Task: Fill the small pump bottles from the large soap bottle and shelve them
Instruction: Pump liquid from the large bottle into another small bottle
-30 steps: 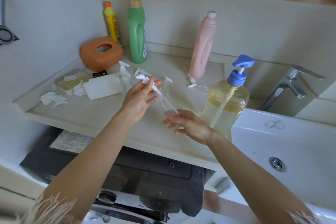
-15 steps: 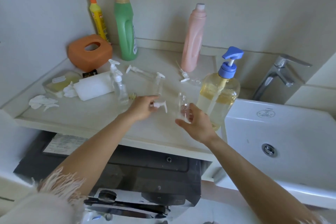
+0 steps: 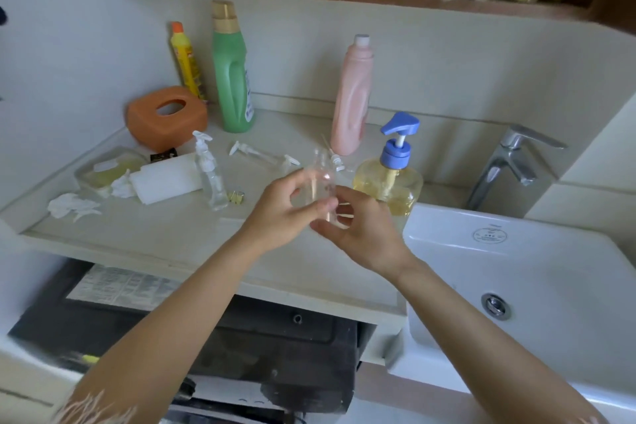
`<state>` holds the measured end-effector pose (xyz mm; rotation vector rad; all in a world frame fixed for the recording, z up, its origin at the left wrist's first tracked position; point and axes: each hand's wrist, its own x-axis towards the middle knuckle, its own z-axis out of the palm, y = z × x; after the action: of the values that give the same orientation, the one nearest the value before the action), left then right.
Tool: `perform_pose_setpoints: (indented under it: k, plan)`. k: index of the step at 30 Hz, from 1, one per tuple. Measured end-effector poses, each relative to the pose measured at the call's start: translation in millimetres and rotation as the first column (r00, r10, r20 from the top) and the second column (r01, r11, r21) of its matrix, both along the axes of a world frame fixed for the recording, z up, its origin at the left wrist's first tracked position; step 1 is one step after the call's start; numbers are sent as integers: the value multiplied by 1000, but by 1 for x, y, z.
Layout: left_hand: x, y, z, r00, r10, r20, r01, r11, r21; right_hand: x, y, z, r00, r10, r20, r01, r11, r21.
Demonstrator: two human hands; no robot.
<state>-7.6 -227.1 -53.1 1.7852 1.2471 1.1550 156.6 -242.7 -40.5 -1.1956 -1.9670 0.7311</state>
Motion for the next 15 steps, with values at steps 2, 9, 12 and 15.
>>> perform_pose_setpoints:
  k: [2,9,12,15]
  plan:
    - [7,2,5,991,65,120,-69,997,32,17,-7,16,995,-67,-71,81,974,212]
    - [44,8,10,995,78,-54,-74,995,71,75,35,74,977,-174,-123,212,749,627]
    - [51,7,15,994,106,8,-106,989,105,79,51,69,997,-77,11,61,856,513]
    - [51,6,22,990,141,11,-141,980,139,78,58,63,999,-31,-12,33,859,510]
